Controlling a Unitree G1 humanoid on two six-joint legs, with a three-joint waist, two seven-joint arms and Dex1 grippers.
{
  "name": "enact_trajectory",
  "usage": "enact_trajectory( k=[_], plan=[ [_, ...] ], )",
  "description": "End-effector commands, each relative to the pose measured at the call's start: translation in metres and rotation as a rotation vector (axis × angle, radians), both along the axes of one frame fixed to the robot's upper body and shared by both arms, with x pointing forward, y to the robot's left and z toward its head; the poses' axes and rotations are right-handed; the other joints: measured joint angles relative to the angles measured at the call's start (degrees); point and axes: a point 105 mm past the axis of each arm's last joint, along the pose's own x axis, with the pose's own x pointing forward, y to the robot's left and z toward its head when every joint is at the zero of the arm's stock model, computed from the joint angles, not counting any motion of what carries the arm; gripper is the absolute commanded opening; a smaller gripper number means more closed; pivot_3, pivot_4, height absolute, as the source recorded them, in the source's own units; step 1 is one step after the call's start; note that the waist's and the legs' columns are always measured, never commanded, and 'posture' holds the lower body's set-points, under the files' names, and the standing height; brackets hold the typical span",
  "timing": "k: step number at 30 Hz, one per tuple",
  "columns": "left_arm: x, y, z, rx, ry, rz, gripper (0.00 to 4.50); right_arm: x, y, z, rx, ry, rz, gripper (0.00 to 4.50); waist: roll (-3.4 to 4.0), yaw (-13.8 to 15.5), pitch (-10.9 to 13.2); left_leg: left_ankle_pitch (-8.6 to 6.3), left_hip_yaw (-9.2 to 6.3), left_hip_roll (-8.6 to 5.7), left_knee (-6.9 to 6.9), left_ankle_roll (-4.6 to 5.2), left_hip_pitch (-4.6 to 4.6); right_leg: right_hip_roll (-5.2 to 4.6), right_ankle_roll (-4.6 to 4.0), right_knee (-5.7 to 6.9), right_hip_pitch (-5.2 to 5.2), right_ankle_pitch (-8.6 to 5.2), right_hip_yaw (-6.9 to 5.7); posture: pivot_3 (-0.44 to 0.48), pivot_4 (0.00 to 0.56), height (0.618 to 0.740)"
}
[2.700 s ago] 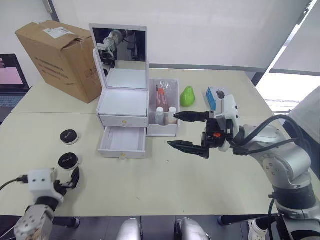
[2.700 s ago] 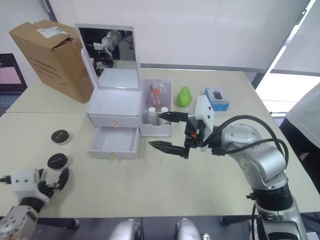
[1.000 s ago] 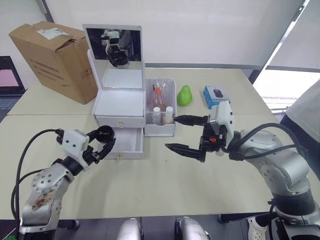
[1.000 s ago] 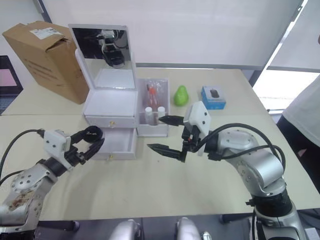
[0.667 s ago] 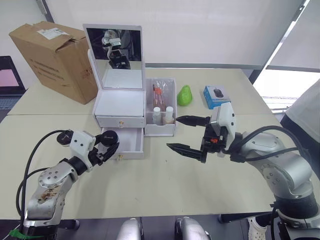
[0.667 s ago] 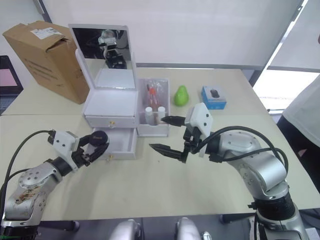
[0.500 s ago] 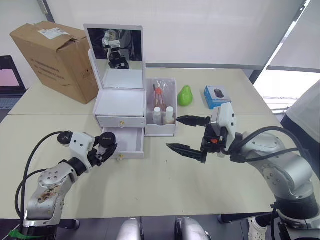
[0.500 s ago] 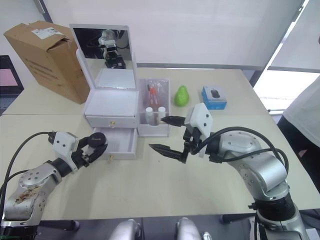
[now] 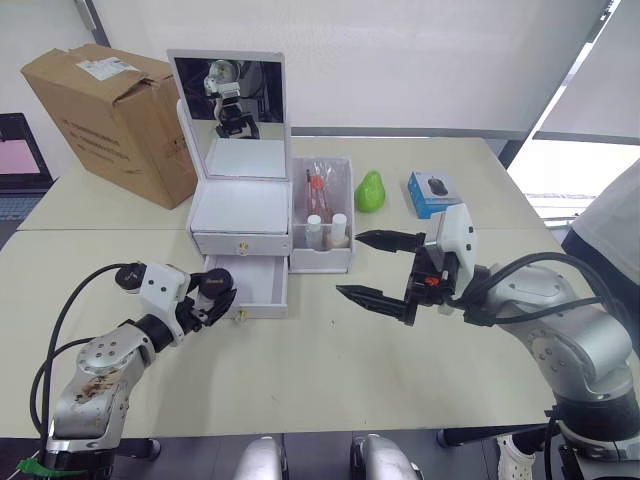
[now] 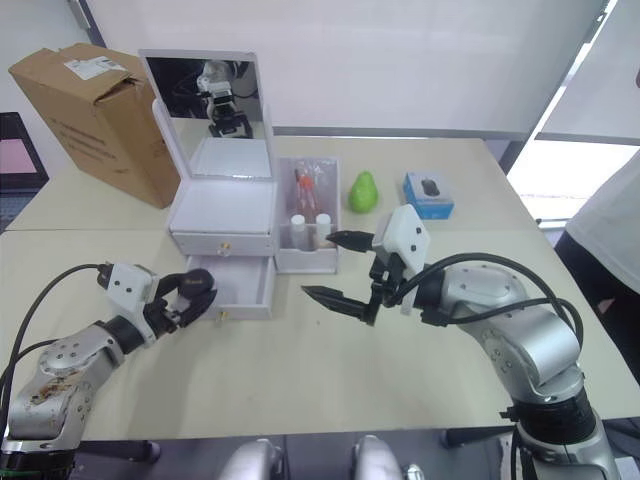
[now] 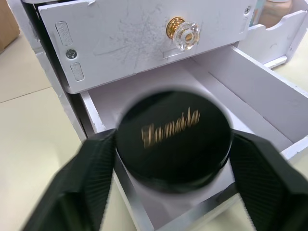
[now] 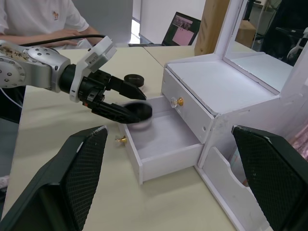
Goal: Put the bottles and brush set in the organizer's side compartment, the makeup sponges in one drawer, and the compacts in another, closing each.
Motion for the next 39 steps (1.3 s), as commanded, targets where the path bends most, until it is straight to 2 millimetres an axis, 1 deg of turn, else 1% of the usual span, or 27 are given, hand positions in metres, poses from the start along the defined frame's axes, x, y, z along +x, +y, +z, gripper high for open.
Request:
enact_trajectory(
  k=[1, 5, 7, 9, 11, 14, 17, 19, 22, 24, 25, 27, 29, 31, 39],
  plan=[
    [0.003, 0.007, 0.007, -0.021, -0.024, 0.033, 4.48, -0.005, -0.001, 0.011, 0.021, -0.042, 0.007, 4.50, 0.00, 0.0, 0.0, 0.00, 0.00, 0.00, 0.00, 0.00, 0.00, 0.00, 0.00, 0.00, 0.00, 0.00, 0.00, 0.000, 0.150, 0.740],
    [0.003, 0.012, 0.016, -0.054, -0.052, 0.042, 4.48, -0.005, -0.002, 0.011, 0.021, -0.042, 0.000, 4.50, -0.01, -0.1, 0.0, 0.00, -0.01, 0.00, 0.00, 0.00, 0.00, 0.01, 0.00, 0.00, -0.01, 0.00, 0.00, 0.000, 0.150, 0.740],
    [0.001, 0.020, 0.024, -0.081, -0.072, 0.055, 4.48, -0.004, -0.004, 0.011, 0.026, -0.044, -0.011, 4.50, -0.01, -0.1, 0.0, 0.00, -0.01, 0.01, 0.00, 0.00, -0.01, 0.01, 0.00, 0.00, -0.02, 0.00, 0.01, 0.000, 0.150, 0.740],
    [-0.005, 0.038, 0.031, -0.108, -0.083, 0.081, 4.48, 0.000, -0.014, 0.013, 0.029, -0.049, -0.056, 4.50, -0.03, 0.0, 0.0, 0.00, -0.01, 0.01, 0.00, 0.00, -0.02, 0.01, 0.00, 0.00, -0.02, 0.00, 0.00, 0.000, 0.150, 0.740],
    [-0.014, 0.060, 0.037, -0.121, -0.079, 0.104, 4.48, 0.003, -0.031, 0.014, 0.035, -0.048, -0.118, 4.50, -0.04, -0.1, 0.0, 0.00, -0.01, 0.02, 0.00, 0.00, -0.02, 0.01, 0.00, 0.00, -0.03, 0.00, -0.02, 0.000, 0.150, 0.740],
    [-0.034, 0.102, 0.041, -0.074, -0.048, 0.173, 4.48, 0.007, -0.071, 0.006, 0.026, -0.035, -0.266, 4.50, 0.02, -0.1, 0.1, 0.00, 0.01, 0.02, 0.00, 0.00, 0.00, 0.01, -0.01, -0.01, -0.11, -0.03, 0.00, 0.000, 0.150, 0.740],
    [-0.053, 0.144, 0.040, -0.018, -0.010, 0.276, 4.48, 0.004, -0.113, -0.007, 0.016, -0.039, -0.414, 4.50, 0.06, 0.3, 0.1, -0.01, 0.02, 0.03, -0.01, 0.00, 0.01, -0.03, 0.03, -0.06, -0.22, -0.10, -0.07, 0.000, 0.150, 0.740],
    [-0.070, 0.180, 0.037, 0.035, 0.021, 0.389, 4.48, -0.005, -0.150, -0.025, 0.009, -0.002, -0.544, 4.50, 0.06, 0.5, 0.1, -0.01, 0.03, 0.02, -0.01, -0.01, 0.04, -0.07, 0.03, -0.06, -0.22, -0.13, -0.06, 0.000, 0.150, 0.740],
    [-0.092, 0.217, 0.030, 0.064, 0.046, 0.515, 4.48, -0.023, -0.200, -0.053, -0.011, 0.055, -0.713, 4.50, 0.05, 0.8, 0.1, -0.03, 0.11, 0.03, -0.01, -0.05, 0.03, -0.18, 0.06, -0.09, -0.24, -0.14, -0.09, 0.000, 0.150, 0.740],
    [-0.107, 0.238, 0.023, 0.090, 0.070, 0.593, 4.48, -0.041, -0.228, -0.074, -0.042, 0.112, -0.802, 4.50, 0.06, 1.0, 0.1, -0.20, 0.12, 0.03, -0.02, -0.34, 0.03, -0.24, 0.08, -0.10, -0.25, -0.16, -0.14, 0.000, 0.150, 0.740],
    [-0.112, 0.245, 0.020, 0.093, 0.073, 0.621, 4.48, -0.050, -0.241, -0.081, -0.044, 0.130, -0.845, 4.50, 0.07, 1.0, 0.2, -0.29, 0.14, 0.05, -0.02, -0.48, 0.03, -0.26, 0.10, -0.10, -0.27, -0.17, -0.12, 0.000, 0.150, 0.740],
    [-0.120, 0.252, 0.016, 0.092, 0.074, 0.651, 4.48, -0.062, -0.257, -0.089, -0.026, 0.153, -0.907, 4.50, 0.10, 0.9, 0.2, -0.34, 0.12, 0.11, -0.12, -0.56, 0.04, -0.35, 0.11, -0.11, -0.30, -0.17, -0.11, 0.000, 0.150, 0.740],
    [-0.123, 0.255, 0.013, 0.090, 0.074, 0.661, 4.48, -0.067, -0.264, -0.094, -0.017, 0.163, -0.934, 4.50, 0.09, 0.8, 0.2, -0.53, 0.05, 0.15, -0.22, -0.82, 0.04, -0.40, 0.11, -0.12, -0.34, -0.18, -0.12, 0.000, 0.150, 0.740],
    [-0.123, 0.255, 0.011, 0.088, 0.073, 0.657, 4.48, -0.069, -0.265, -0.098, -0.013, 0.169, -0.932, 4.50, 0.09, 0.6, 0.2, -0.55, -0.02, 0.14, -0.41, -0.84, 0.09, -0.47, 0.11, -0.15, -0.36, -0.18, -0.12, 0.000, 0.150, 0.740],
    [-0.124, 0.252, 0.008, 0.082, 0.071, 0.650, 4.48, -0.059, -0.260, -0.095, 0.020, 0.144, -0.918, 4.50, 0.10, 0.2, 0.2, -0.54, 0.19, 0.12, -0.47, -0.83, 0.13, -0.40, 0.11, -0.11, -0.34, -0.17, -0.19, 0.000, 0.150, 0.740]
  ],
)
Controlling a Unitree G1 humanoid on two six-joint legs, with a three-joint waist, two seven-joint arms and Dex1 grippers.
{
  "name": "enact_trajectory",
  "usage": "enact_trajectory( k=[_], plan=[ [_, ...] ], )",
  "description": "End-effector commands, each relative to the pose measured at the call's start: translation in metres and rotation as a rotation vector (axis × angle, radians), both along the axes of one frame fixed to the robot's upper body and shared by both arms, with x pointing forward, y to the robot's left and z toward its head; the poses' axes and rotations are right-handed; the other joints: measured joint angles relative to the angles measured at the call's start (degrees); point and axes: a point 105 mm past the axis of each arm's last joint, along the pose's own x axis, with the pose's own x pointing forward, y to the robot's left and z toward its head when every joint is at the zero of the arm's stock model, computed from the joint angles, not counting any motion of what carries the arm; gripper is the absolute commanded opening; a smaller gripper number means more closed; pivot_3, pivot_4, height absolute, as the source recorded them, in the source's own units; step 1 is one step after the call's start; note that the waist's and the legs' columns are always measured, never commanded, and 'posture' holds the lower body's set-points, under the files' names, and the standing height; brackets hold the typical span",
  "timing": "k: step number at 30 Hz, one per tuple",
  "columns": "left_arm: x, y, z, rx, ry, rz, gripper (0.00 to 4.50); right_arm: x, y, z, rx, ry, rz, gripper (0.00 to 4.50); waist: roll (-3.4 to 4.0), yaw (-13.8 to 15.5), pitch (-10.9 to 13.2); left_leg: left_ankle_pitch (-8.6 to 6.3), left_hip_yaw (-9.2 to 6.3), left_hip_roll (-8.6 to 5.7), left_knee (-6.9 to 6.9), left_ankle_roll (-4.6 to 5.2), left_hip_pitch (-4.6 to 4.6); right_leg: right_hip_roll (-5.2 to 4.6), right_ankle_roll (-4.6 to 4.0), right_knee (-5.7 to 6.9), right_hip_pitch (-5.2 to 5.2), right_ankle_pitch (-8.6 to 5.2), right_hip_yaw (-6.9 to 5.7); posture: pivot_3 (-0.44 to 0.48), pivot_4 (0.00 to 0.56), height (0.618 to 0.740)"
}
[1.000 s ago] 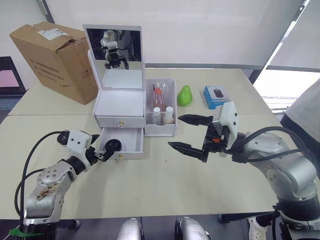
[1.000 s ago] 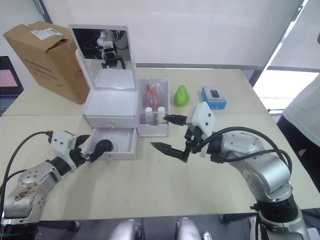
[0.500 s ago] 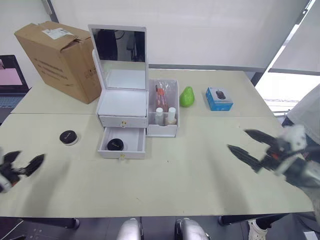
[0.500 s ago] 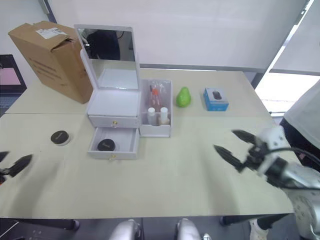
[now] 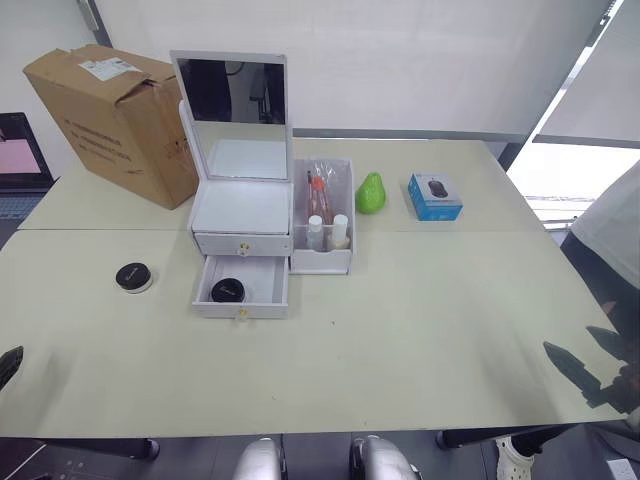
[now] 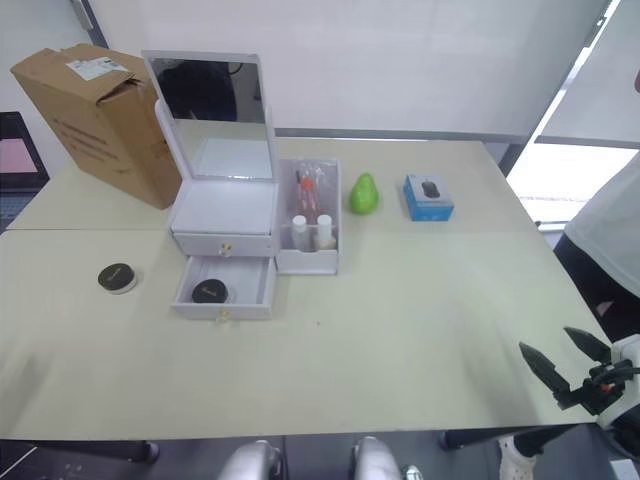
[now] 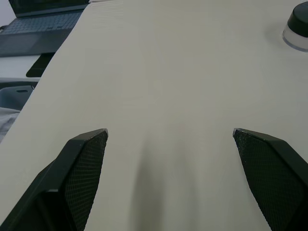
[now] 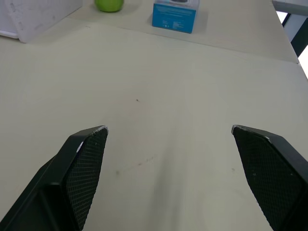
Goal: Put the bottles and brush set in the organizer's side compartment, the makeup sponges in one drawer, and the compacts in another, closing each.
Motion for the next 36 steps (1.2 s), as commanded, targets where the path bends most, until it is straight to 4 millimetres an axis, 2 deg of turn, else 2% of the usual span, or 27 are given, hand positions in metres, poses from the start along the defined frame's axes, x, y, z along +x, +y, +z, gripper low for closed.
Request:
enact_trajectory(
  k=[1, 3, 6, 10, 12, 14, 16, 20, 23, 25, 30, 36],
  plan=[
    [-0.001, 0.001, 0.010, 0.019, -0.033, -0.002, 4.48, 0.005, 0.003, 0.009, -0.008, -0.047, 0.015, 4.50, 0.00, -0.1, 0.0, 0.00, 0.01, 0.00, 0.00, 0.00, 0.01, 0.00, 0.00, 0.00, 0.00, 0.00, 0.00, 0.000, 0.150, 0.740],
    [-0.001, 0.001, 0.010, 0.014, -0.039, 0.000, 4.48, 0.010, 0.007, 0.012, -0.007, -0.058, 0.031, 4.50, 0.00, -0.1, 0.0, 0.00, 0.03, 0.00, 0.00, 0.00, 0.01, 0.00, 0.00, 0.00, 0.01, 0.00, 0.00, 0.000, 0.150, 0.740],
    [0.001, -0.007, 0.006, -0.008, -0.056, -0.013, 4.48, 0.024, 0.024, 0.022, 0.009, -0.097, 0.095, 4.50, 0.01, -0.2, 0.0, 0.00, 0.05, -0.02, 0.00, 0.00, 0.01, -0.01, 0.00, 0.00, 0.01, 0.00, 0.01, 0.000, 0.150, 0.740],
    [0.033, -0.061, -0.009, -0.112, -0.175, -0.071, 4.48, 0.057, 0.091, 0.049, 0.039, -0.160, 0.337, 4.50, 0.20, -0.3, 0.0, 0.01, 0.06, -0.01, 0.01, 0.01, 0.02, -0.03, 0.02, 0.01, 0.07, 0.01, 0.08, 0.000, 0.150, 0.740],
    [0.050, -0.089, -0.014, -0.142, -0.210, -0.091, 4.48, 0.065, 0.123, 0.063, 0.062, -0.194, 0.455, 4.50, 0.16, -0.2, 0.0, 0.02, 0.07, -0.11, 0.06, 0.03, -0.02, 0.00, 0.09, 0.08, 0.11, 0.07, 0.11, 0.000, 0.150, 0.740],
    [0.066, -0.109, -0.020, -0.145, -0.227, -0.067, 4.48, 0.070, 0.154, 0.080, 0.072, -0.244, 0.568, 4.50, 0.02, 0.2, 0.0, 0.31, -0.03, -0.14, 0.18, 0.52, -0.10, 0.20, 0.24, 0.11, 0.24, 0.22, 0.11, 0.000, 0.150, 0.740],
    [0.083, -0.120, -0.020, -0.142, -0.256, -0.022, 4.48, 0.070, 0.186, 0.094, 0.084, -0.271, 0.687, 4.50, -0.09, 0.5, -0.1, 0.38, -0.17, -0.12, 0.29, 0.62, -0.11, 0.36, 0.44, 0.11, 0.34, 0.39, 0.12, 0.000, 0.150, 0.740],
    [0.111, -0.135, -0.015, -0.116, -0.285, 0.009, 4.48, 0.064, 0.230, 0.112, 0.076, -0.298, 0.865, 4.50, -0.29, 0.4, -0.2, 0.40, -0.29, -0.13, 0.41, 0.66, -0.13, 0.41, 0.35, 0.10, 0.46, 0.43, 0.10, 0.000, 0.150, 0.740],
    [0.129, -0.136, -0.014, -0.068, -0.258, 0.040, 4.48, 0.059, 0.252, 0.120, 0.062, -0.322, 0.954, 4.50, -0.34, 0.4, -0.2, 0.41, -0.27, -0.14, 0.48, 0.68, -0.13, 0.39, 0.27, 0.09, 0.47, 0.40, 0.10, 0.000, 0.150, 0.740],
    [0.139, -0.131, -0.016, -0.064, -0.239, 0.075, 4.48, 0.058, 0.259, 0.124, 0.057, -0.333, 0.979, 4.50, -0.39, 0.4, -0.2, 0.41, -0.28, -0.15, 0.50, 0.69, -0.12, 0.40, 0.20, 0.10, 0.49, 0.46, 0.09, 0.000, 0.150, 0.740],
    [0.157, -0.124, -0.022, -0.054, -0.174, 0.121, 4.48, 0.053, 0.270, 0.126, 0.037, -0.337, 1.022, 4.50, -0.43, 0.2, -0.3, 0.43, -0.30, -0.14, 0.53, 0.72, -0.11, 0.41, 0.13, 0.11, 0.49, 0.60, 0.06, 0.000, 0.150, 0.740],
    [0.172, -0.130, -0.020, -0.087, -0.177, 0.079, 4.48, 0.050, 0.276, 0.129, 0.030, -0.350, 1.027, 4.50, -0.45, 0.0, -0.3, 0.43, -0.29, -0.14, 0.53, 0.72, -0.11, 0.39, 0.07, 0.11, 0.50, 0.67, 0.03, 0.000, 0.150, 0.740]
  ],
)
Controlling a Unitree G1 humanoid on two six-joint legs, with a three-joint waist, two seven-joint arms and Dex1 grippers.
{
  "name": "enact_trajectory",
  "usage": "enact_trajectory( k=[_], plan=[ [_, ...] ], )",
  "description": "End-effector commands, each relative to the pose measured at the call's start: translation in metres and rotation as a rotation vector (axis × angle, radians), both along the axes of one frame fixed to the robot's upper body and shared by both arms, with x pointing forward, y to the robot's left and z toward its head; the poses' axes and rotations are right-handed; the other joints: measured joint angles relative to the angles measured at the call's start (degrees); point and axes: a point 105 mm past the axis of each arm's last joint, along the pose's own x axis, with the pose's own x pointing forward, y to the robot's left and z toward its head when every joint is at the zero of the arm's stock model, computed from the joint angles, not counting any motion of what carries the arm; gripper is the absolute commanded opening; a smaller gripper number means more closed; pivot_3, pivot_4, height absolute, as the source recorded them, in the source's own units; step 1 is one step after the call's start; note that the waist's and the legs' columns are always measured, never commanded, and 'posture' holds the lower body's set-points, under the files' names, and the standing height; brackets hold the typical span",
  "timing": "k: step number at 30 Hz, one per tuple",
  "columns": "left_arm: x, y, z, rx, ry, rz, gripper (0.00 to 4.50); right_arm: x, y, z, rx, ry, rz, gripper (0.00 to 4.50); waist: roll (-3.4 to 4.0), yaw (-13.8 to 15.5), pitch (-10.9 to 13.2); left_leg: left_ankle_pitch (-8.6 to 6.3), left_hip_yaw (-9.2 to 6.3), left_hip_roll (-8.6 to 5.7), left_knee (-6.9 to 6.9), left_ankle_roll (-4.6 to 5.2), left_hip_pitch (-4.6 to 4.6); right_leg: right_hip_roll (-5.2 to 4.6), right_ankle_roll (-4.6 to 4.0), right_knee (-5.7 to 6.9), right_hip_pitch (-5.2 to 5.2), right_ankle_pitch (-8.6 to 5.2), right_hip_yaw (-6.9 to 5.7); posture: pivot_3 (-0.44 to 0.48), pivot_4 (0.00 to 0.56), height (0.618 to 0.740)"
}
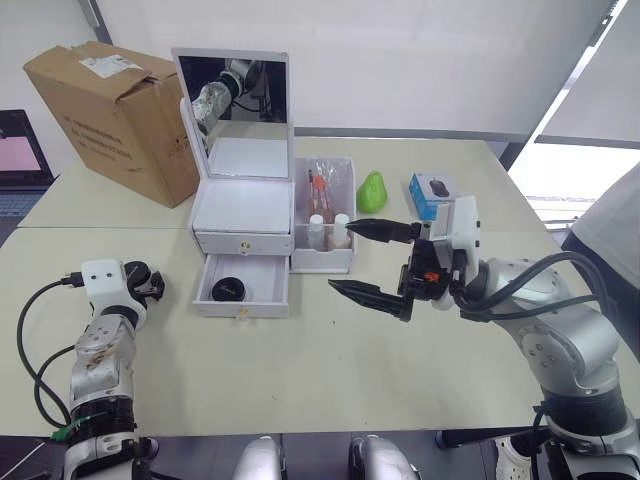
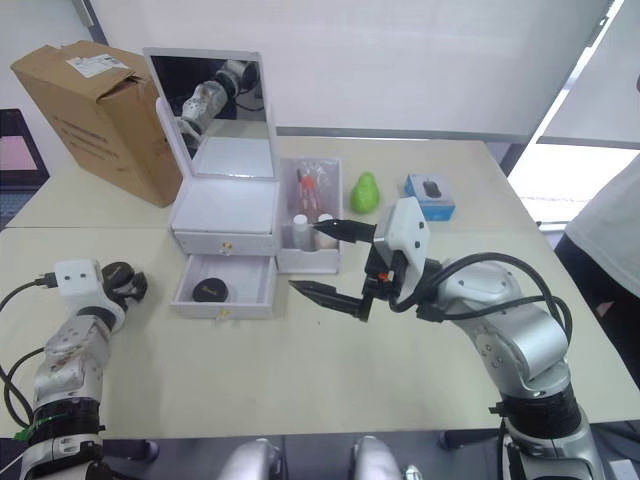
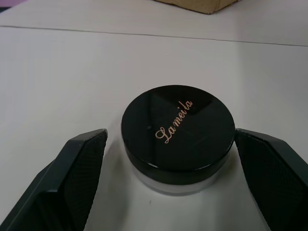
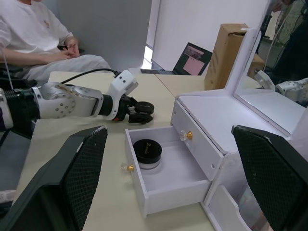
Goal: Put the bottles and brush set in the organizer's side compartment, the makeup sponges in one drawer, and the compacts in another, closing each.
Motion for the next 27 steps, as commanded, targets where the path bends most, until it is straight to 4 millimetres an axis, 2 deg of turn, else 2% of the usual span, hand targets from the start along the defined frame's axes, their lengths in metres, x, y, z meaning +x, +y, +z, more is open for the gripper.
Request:
enact_trajectory(
  k=[1, 5, 8, 11, 15, 18, 21, 22, 25, 27],
  plan=[
    [0.005, 0.001, 0.014, 0.028, -0.039, -0.021, 4.48, -0.007, 0.004, 0.011, 0.012, -0.048, 0.017, 4.50, 0.00, 0.0, 0.0, 0.00, 0.00, 0.00, 0.00, 0.00, 0.00, 0.00, -0.02, 0.00, 0.00, 0.01, 0.00, 0.000, 0.150, 0.740],
    [0.005, 0.000, 0.017, 0.028, -0.063, -0.020, 4.48, -0.007, 0.004, 0.009, -0.003, -0.046, 0.005, 4.50, 0.00, -0.1, 0.0, 0.00, 0.00, 0.01, 0.00, 0.00, 0.00, -0.01, -0.03, 0.00, -0.01, 0.02, -0.01, 0.000, 0.150, 0.740],
    [0.004, 0.004, 0.023, 0.035, -0.090, 0.001, 3.89, -0.007, 0.004, 0.009, -0.001, -0.039, -0.002, 4.50, 0.00, -0.1, 0.0, 0.00, 0.00, 0.01, 0.00, 0.00, -0.01, -0.02, -0.03, 0.00, 0.00, 0.03, -0.02, 0.000, 0.150, 0.740],
    [0.004, 0.006, 0.028, 0.042, -0.113, 0.009, 2.97, -0.006, 0.002, 0.008, -0.002, -0.032, -0.015, 4.50, 0.00, -0.1, 0.0, 0.00, 0.00, 0.01, 0.00, 0.00, -0.01, -0.02, -0.03, 0.00, 0.00, 0.03, -0.01, 0.000, 0.150, 0.740],
    [0.003, 0.009, 0.033, 0.055, -0.134, 0.013, 2.92, -0.006, 0.002, 0.005, -0.006, -0.021, -0.017, 4.50, 0.00, -0.1, 0.0, 0.00, 0.00, 0.01, 0.00, 0.00, -0.01, -0.02, -0.03, 0.00, 0.00, 0.03, -0.02, 0.000, 0.150, 0.740],
    [0.000, 0.011, 0.046, 0.068, -0.203, 0.003, 2.92, -0.005, 0.002, 0.004, -0.005, -0.016, -0.022, 4.50, 0.00, -0.2, 0.0, 0.00, 0.00, 0.01, 0.00, 0.00, -0.01, -0.02, -0.03, 0.00, -0.01, 0.03, -0.02, 0.000, 0.150, 0.740],
    [-0.016, -0.002, 0.094, 0.133, -0.374, -0.235, 2.92, -0.004, -0.001, 0.001, -0.017, -0.003, -0.047, 4.50, -0.02, -0.4, 0.0, 0.00, 0.02, 0.05, 0.00, 0.00, -0.02, -0.01, -0.08, 0.00, -0.07, 0.05, -0.01, 0.000, 0.150, 0.740],
    [-0.022, -0.007, 0.103, 0.146, -0.385, -0.329, 2.92, -0.004, -0.002, 0.000, -0.020, 0.001, -0.052, 4.50, 0.01, -0.4, 0.1, 0.00, 0.03, 0.07, 0.00, 0.00, -0.03, 0.00, -0.15, 0.02, -0.13, 0.04, 0.00, 0.000, 0.150, 0.740],
    [-0.036, -0.032, 0.108, 0.140, -0.303, -0.631, 2.92, -0.002, -0.004, -0.004, -0.030, 0.014, -0.066, 4.50, 0.19, -0.5, 0.1, 0.00, 0.10, 0.10, -0.01, -0.01, -0.05, 0.00, -0.52, 0.04, -0.23, -0.14, 0.02, 0.000, 0.150, 0.740],
    [-0.043, -0.049, 0.108, 0.135, -0.221, -0.810, 2.92, -0.002, -0.005, -0.006, -0.031, 0.022, -0.071, 4.50, 0.39, -0.3, 0.2, -0.01, 0.18, 0.09, -0.01, -0.01, -0.02, -0.06, -0.42, 0.02, -0.28, -0.29, 0.05, 0.000, 0.150, 0.740]
  ],
)
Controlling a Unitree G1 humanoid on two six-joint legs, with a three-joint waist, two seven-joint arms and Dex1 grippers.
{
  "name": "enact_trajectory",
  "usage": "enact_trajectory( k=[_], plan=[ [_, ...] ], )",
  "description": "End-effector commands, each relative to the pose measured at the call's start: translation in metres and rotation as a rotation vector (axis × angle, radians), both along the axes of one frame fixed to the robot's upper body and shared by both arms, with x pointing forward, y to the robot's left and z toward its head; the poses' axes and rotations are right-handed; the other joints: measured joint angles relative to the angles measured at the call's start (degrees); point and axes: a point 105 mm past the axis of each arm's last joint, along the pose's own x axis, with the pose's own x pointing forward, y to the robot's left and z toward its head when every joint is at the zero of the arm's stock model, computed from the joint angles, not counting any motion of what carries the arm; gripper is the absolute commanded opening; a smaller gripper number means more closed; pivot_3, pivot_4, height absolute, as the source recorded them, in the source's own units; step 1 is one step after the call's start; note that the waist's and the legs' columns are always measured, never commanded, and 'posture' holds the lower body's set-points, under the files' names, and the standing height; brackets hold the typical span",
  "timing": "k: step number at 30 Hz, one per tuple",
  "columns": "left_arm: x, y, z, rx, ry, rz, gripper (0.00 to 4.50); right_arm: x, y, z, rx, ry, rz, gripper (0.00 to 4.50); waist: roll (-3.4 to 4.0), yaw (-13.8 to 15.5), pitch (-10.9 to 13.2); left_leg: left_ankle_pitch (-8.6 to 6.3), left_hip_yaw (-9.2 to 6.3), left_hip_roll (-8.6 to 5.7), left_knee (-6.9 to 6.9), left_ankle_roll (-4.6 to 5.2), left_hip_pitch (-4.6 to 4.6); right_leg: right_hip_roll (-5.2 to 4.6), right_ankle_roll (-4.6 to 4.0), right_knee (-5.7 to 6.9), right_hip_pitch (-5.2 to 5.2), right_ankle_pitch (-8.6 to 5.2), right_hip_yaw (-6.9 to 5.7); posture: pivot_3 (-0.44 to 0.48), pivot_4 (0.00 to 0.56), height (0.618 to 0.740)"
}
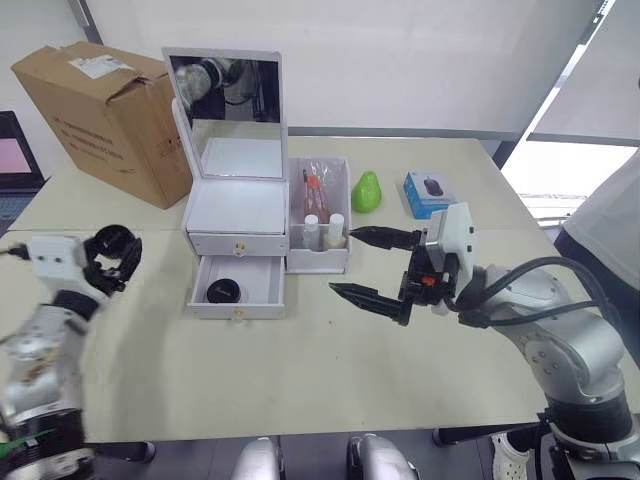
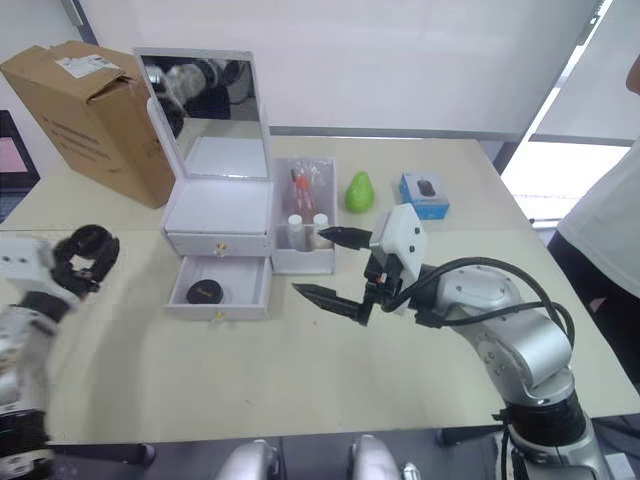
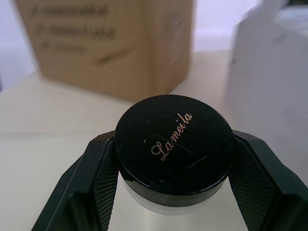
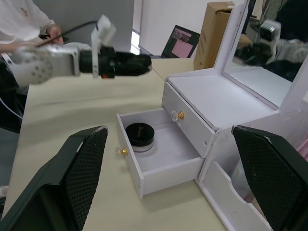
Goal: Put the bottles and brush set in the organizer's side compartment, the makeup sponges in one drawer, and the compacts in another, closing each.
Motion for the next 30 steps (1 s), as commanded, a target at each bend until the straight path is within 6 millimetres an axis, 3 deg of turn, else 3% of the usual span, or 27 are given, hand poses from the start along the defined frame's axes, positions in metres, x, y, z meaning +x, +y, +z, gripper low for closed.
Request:
enact_trajectory(
  k=[1, 4, 10, 17, 30],
  plan=[
    [-0.011, -0.037, 0.005, 0.041, 0.092, -0.308, 2.92, -0.004, 0.000, 0.005, 0.003, -0.035, 0.003, 4.50, 0.18, 0.3, 0.1, 0.00, 0.00, 0.00, 0.00, 0.00, 0.02, -0.04, 0.16, -0.04, -0.10, -0.11, -0.06, 0.000, 0.150, 0.740],
    [-0.014, -0.067, 0.000, 0.102, 0.194, -0.516, 2.92, -0.002, 0.000, 0.004, 0.005, -0.032, -0.008, 4.50, 0.21, 0.8, 0.1, -0.01, 0.04, -0.05, 0.00, -0.01, -0.04, -0.13, 0.29, -0.05, -0.11, -0.20, -0.08, 0.000, 0.150, 0.740],
    [0.007, -0.114, -0.016, 0.229, 0.235, -0.728, 2.92, -0.002, 0.002, 0.002, 0.016, -0.035, -0.024, 4.50, 0.05, 1.0, 0.1, 0.01, 0.02, -0.11, 0.03, 0.01, -0.21, 0.01, 0.33, -0.03, 0.04, -0.14, 0.05, 0.000, 0.150, 0.740],
    [0.014, -0.132, -0.029, 0.279, 0.289, -0.845, 2.92, -0.004, 0.002, 0.004, 0.029, -0.044, -0.049, 4.50, -0.12, -0.1, -0.1, 0.20, -0.19, -0.09, 0.06, 0.31, -0.14, 0.30, 0.33, -0.02, 0.03, -0.10, 0.22, 0.000, 0.150, 0.740],
    [0.029, -0.148, -0.037, 0.279, 0.293, -0.881, 2.92, -0.007, 0.000, 0.003, 0.036, -0.048, -0.090, 4.50, -0.17, 0.1, -0.1, 0.20, -0.20, -0.12, 0.08, 0.31, -0.19, 0.23, 0.34, -0.03, 0.05, -0.09, 0.21, 0.000, 0.150, 0.740]
  ],
)
